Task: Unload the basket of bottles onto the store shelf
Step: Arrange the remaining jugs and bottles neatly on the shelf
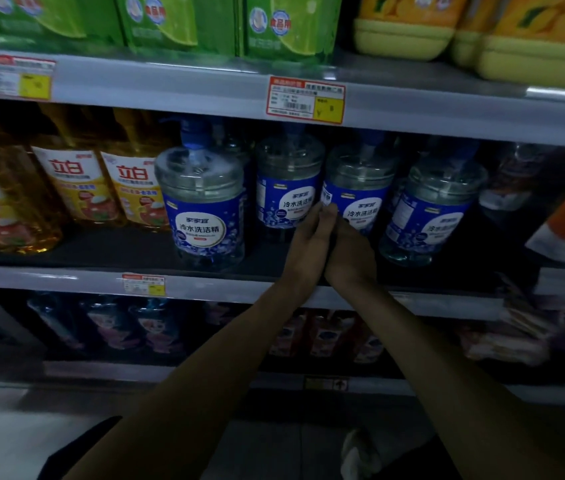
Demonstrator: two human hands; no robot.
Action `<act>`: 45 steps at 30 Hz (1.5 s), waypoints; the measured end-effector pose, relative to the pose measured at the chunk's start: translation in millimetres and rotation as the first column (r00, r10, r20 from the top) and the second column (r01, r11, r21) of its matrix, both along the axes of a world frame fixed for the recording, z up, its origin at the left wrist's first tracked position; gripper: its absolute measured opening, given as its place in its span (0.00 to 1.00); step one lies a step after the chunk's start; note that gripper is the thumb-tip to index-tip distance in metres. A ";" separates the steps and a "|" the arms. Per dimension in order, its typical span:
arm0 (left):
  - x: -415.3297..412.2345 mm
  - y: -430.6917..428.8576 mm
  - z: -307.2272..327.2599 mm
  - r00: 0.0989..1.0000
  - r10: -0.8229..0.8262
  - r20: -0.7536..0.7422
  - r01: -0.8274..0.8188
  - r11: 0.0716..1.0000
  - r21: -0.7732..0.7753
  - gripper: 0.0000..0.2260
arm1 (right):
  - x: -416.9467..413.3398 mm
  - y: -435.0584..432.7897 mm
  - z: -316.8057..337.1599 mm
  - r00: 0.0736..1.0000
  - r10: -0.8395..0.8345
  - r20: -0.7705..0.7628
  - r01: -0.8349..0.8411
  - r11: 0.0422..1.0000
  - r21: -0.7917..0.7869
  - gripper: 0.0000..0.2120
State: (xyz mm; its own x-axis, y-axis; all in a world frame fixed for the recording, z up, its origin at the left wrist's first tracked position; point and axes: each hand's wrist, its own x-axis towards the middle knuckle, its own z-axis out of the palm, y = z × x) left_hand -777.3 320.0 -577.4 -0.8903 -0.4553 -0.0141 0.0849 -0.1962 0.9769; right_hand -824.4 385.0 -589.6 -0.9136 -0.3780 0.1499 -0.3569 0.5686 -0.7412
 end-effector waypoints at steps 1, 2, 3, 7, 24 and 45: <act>-2.0 0.3 -1.2 1.000 0.009 -0.003 -0.009 1.000 0.017 0.29 | -0.7 -0.4 -0.2 1.000 -0.003 0.001 0.003 1.000 -0.003 0.19; -3.2 -0.8 -0.6 1.000 0.018 0.000 -0.018 0.999 0.035 0.29 | -1.6 -0.4 0.2 1.000 -0.006 0.004 0.006 1.000 -0.007 0.19; -4.8 -3.2 -0.4 1.000 0.013 0.005 -0.013 0.999 0.045 0.27 | -2.8 -0.1 0.5 1.000 -0.006 0.006 0.006 1.000 -0.009 0.19; -0.1 -14.2 -1.7 0.999 0.016 0.047 -0.013 0.998 -0.069 0.22 | -10.1 3.0 3.4 1.000 0.013 -0.010 -0.013 1.000 -0.001 0.23; 12.5 -43.5 -17.1 0.926 0.368 -0.079 -0.375 0.879 -0.295 0.32 | -10.6 -42.6 18.3 0.957 0.178 0.229 -0.089 0.931 -0.353 0.36; 41.4 -34.1 6.3 0.942 0.309 -0.134 -0.320 0.945 -0.071 0.26 | 9.0 -21.3 41.9 0.889 0.309 0.337 -0.028 0.773 -0.633 0.23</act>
State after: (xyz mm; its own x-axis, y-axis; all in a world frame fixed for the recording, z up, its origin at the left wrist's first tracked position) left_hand -735.8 285.9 -571.1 -0.6938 -0.7069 0.1375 0.2445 -0.0516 0.9683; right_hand -815.4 363.7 -547.7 -0.8703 -0.4912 0.0359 0.0045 -0.0809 -0.9967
